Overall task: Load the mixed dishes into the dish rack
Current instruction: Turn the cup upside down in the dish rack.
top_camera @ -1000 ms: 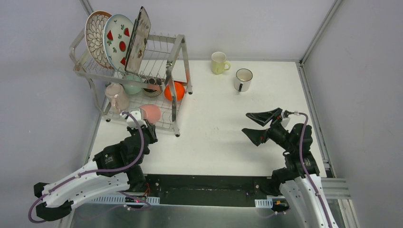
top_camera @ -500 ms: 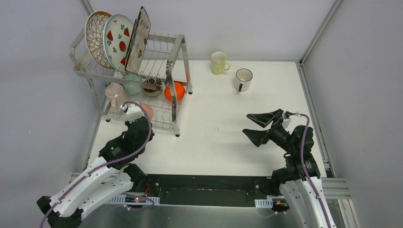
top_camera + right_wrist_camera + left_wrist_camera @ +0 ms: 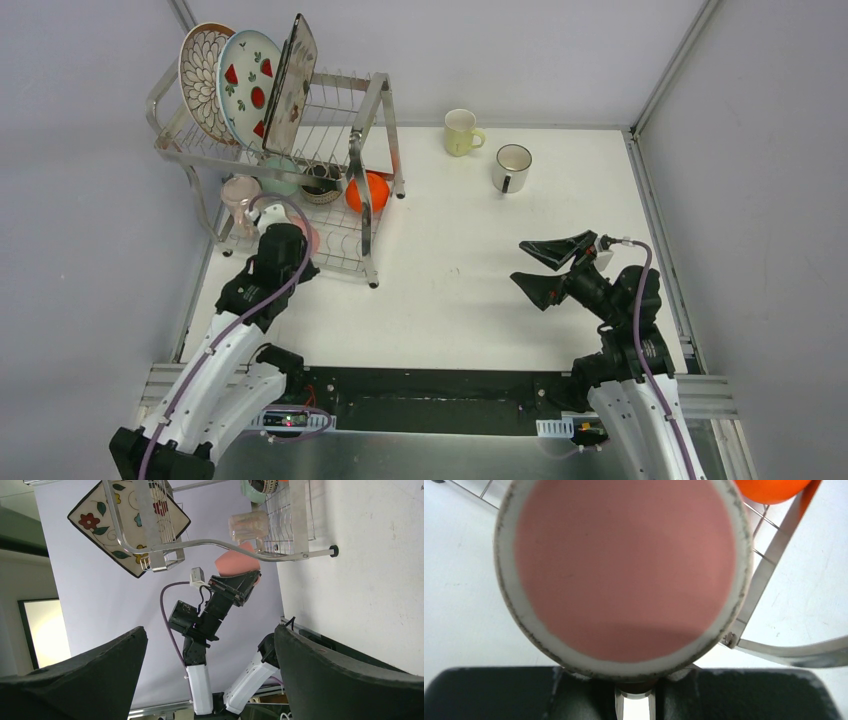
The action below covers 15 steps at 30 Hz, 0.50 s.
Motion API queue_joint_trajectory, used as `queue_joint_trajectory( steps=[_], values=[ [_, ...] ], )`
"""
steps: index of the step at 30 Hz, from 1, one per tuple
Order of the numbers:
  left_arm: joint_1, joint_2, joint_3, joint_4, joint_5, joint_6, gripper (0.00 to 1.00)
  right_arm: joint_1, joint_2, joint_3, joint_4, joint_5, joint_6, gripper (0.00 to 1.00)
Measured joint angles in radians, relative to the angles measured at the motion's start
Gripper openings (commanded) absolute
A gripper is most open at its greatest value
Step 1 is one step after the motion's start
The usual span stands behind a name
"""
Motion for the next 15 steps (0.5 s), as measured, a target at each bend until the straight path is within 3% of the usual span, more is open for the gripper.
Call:
queue_joint_trajectory(
  steps=[8, 15],
  values=[
    [0.204, 0.068, -0.003, 0.047, 0.111, 0.015, 0.00, 0.000, -0.008, 0.000, -0.003, 0.000, -0.003, 1.00],
    [0.276, 0.113, -0.030, 0.128, 0.134, 0.061, 0.00, 0.000, -0.021, 0.000, -0.006, 0.000, -0.003, 1.00]
  ],
)
